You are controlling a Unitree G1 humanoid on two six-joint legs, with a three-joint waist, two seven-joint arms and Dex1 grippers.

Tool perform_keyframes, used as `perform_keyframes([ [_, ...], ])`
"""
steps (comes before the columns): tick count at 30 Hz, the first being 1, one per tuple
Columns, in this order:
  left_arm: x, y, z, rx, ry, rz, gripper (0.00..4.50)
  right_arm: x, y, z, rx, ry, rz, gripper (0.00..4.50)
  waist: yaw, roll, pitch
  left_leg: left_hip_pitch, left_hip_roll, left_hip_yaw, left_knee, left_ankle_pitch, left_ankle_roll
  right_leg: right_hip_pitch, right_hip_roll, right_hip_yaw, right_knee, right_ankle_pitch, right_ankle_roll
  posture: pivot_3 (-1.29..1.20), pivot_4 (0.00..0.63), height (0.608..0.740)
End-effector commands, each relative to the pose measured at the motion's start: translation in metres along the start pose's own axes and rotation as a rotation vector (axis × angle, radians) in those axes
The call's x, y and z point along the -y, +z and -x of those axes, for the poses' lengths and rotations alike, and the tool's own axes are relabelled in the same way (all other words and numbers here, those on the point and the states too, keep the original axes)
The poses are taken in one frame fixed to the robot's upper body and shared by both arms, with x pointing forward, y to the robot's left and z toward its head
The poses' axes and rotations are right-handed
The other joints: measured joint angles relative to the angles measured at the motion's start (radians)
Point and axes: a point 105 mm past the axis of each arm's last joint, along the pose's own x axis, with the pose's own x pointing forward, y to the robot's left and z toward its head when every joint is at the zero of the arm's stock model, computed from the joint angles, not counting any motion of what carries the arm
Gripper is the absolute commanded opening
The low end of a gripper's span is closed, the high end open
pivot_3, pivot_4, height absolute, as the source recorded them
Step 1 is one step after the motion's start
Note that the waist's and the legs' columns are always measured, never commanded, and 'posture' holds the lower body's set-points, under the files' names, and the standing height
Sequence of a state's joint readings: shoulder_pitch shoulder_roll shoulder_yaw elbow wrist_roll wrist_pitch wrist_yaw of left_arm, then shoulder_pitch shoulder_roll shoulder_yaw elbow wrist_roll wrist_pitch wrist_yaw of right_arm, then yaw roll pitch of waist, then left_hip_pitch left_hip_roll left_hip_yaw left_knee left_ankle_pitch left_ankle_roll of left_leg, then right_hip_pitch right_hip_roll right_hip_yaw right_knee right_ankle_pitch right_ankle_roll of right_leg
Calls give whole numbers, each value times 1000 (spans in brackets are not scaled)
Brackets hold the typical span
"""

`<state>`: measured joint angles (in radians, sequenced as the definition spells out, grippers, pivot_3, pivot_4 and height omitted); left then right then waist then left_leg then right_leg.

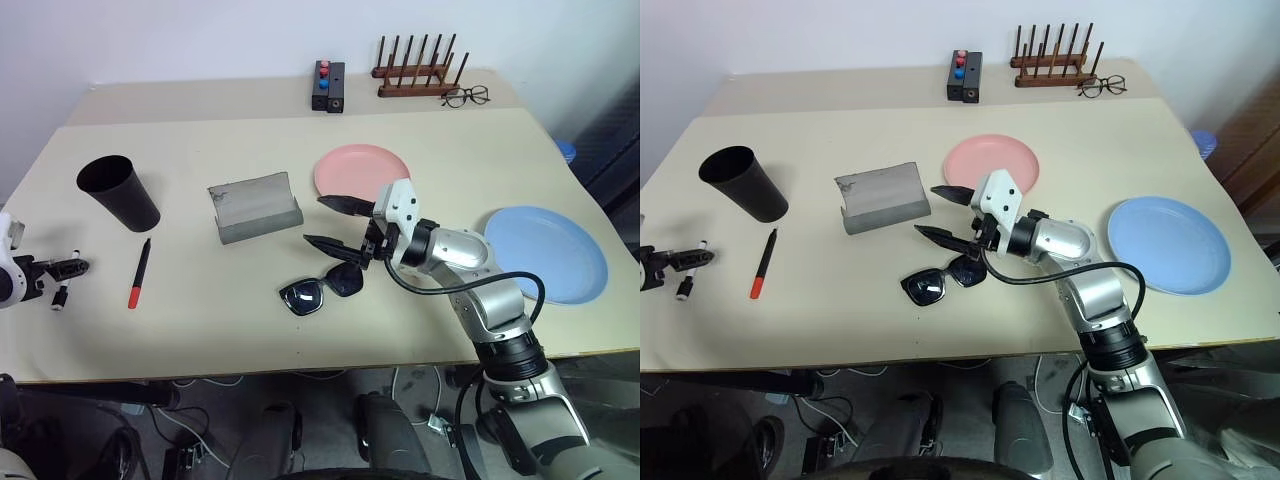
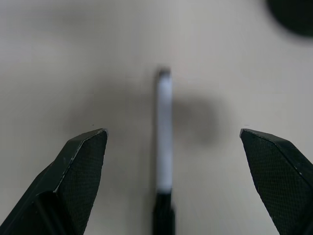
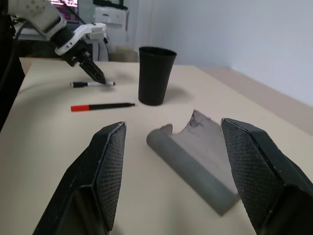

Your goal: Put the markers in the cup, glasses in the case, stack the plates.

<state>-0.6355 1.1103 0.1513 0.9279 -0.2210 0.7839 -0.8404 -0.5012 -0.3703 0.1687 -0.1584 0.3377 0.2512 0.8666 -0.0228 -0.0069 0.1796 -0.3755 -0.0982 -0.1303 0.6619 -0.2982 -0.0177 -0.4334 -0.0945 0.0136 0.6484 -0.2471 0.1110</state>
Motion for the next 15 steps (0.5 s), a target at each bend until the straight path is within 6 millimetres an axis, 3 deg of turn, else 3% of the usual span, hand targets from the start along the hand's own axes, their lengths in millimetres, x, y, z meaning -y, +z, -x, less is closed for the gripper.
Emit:
perform_keyframes([
  [1, -8, 1, 16, -77, 22, -41, 4500, -4, 15, 2, 47, 8, 37, 3129, 2, 0, 0, 0, 0, 0, 0, 0, 0, 0, 0, 0, 0, 0, 0, 0, 150, 740],
  [7, -13, 0, 31, -174, 46, -115, 4500, -5, 10, 2, 39, 6, 34, 3129, 3, -1, 0, 0, 0, 0, 0, 0, 0, 0, 0, 0, 0, 0, 0, 0, 150, 740],
  [15, -3, -21, 18, -261, -12, -66, 4500, -6, 11, 1, 42, 10, 42, 3129, 3, -2, 0, 0, 0, 0, 0, 0, 0, 0, 0, 0, 0, 0, 0, 0, 150, 740],
])
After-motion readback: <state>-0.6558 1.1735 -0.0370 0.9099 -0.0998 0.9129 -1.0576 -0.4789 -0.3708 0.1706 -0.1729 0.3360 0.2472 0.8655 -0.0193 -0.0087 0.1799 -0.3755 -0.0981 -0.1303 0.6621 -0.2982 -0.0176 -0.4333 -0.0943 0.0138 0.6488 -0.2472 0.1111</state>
